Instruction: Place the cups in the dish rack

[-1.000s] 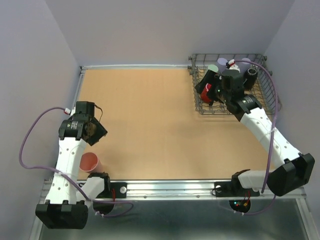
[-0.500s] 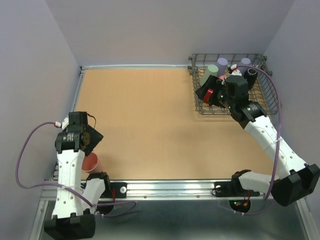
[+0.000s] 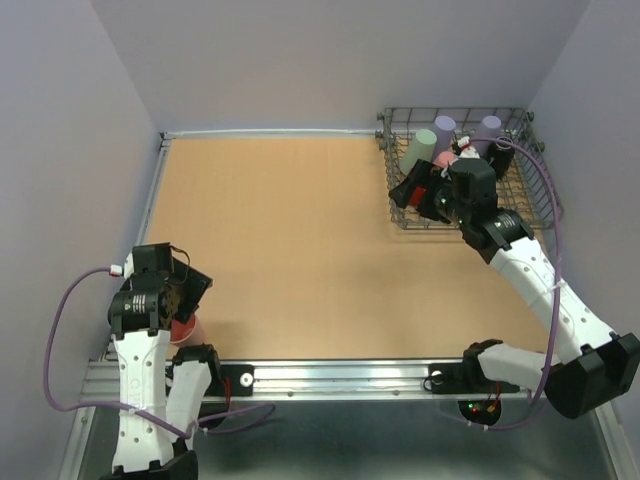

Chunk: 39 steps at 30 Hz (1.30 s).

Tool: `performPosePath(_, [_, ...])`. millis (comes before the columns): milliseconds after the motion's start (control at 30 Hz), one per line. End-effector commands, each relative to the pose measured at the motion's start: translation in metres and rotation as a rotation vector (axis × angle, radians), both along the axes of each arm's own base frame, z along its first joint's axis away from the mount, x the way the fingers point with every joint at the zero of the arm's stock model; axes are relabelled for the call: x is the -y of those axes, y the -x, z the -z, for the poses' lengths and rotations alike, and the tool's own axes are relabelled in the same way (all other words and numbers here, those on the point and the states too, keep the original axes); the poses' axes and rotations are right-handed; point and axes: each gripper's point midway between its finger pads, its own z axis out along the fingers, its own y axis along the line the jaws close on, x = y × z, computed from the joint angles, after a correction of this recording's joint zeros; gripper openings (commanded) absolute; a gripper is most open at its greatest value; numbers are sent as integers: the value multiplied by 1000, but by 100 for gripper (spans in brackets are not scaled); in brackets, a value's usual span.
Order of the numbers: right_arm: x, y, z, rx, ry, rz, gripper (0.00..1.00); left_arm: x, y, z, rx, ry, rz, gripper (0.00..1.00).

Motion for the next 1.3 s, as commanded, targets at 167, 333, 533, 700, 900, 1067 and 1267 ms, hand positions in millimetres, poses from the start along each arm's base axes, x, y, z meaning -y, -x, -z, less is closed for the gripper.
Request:
performPosePath(167, [2, 9, -7, 41, -11, -17, 100, -11, -13, -14, -22, -23, -57, 65])
performPosePath(333, [4, 14, -4, 38, -15, -16, 100, -13, -15, -18, 14, 16, -157, 68])
performPosePath(533, [-8, 19, -1, 28, -15, -48, 100, -53, -17, -19, -59, -139, -218, 72])
performPosePath(700, [-18, 19, -5, 44, 3, -67, 100, -88, -10, -30, -79, -179, -279, 77])
performPosePath(900, [-30, 18, -7, 56, 39, -90, 100, -92, -5, -25, -105, -163, -242, 77])
performPosePath(1067, [-39, 16, -3, 45, 51, -106, 100, -73, 1, -12, -81, -95, -215, 75])
performPosePath(1267, [-41, 13, 5, 27, 63, -112, 100, -55, 16, 22, -127, -24, -219, 75])
